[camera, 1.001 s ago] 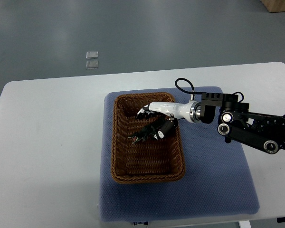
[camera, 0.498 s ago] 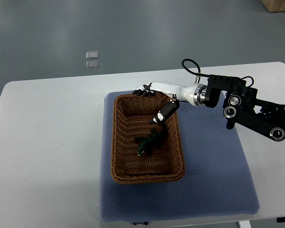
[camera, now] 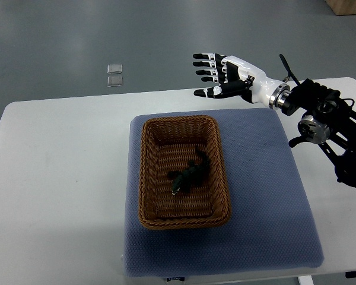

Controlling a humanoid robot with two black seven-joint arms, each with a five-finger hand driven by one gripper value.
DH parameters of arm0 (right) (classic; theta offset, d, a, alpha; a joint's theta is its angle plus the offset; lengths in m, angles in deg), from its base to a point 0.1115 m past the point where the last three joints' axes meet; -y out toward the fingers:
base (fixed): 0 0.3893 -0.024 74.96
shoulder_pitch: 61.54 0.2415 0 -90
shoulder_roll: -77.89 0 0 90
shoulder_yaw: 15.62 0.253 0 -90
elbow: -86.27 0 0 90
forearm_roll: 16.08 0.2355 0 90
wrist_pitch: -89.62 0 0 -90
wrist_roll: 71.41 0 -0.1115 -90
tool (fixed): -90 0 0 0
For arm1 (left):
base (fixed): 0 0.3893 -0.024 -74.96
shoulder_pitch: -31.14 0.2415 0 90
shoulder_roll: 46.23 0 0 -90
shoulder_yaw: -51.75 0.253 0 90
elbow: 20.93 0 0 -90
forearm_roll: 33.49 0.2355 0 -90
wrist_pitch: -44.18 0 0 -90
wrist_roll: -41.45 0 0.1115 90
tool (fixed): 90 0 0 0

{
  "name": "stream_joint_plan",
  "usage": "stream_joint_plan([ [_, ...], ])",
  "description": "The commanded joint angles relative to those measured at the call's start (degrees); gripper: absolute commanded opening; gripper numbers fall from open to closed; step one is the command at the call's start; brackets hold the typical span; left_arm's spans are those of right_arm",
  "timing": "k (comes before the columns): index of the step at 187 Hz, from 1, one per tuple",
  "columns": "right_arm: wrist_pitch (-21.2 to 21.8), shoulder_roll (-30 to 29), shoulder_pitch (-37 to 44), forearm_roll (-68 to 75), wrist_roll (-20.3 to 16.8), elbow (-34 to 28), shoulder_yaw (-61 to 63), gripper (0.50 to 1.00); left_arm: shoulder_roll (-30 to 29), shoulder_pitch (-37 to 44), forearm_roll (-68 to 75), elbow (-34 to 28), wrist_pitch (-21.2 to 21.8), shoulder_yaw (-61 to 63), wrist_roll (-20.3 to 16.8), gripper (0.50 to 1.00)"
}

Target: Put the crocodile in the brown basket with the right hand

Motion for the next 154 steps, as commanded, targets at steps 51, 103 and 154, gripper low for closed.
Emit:
stream_joint_plan([
  [51, 0.80, -6.29, -5.40, 33.77, 9.58, 14.98, 8.46, 0.926, 0.00, -0.06, 0.00, 0.66, 0.00, 0.03, 0.00, 1.000],
  [103, 4.31, -6.46, -7.51, 43.98, 10.20, 18.85, 8.46, 0.928, 0.00, -0.06, 0.00, 0.66, 0.09, 0.12, 0.00, 1.000],
  [154, 7.74, -7.17, -8.74, 44.07, 10.29, 19.12, 8.37, 0.928, 0.00, -0.06, 0.00, 0.66, 0.09, 0.12, 0.00, 1.000],
])
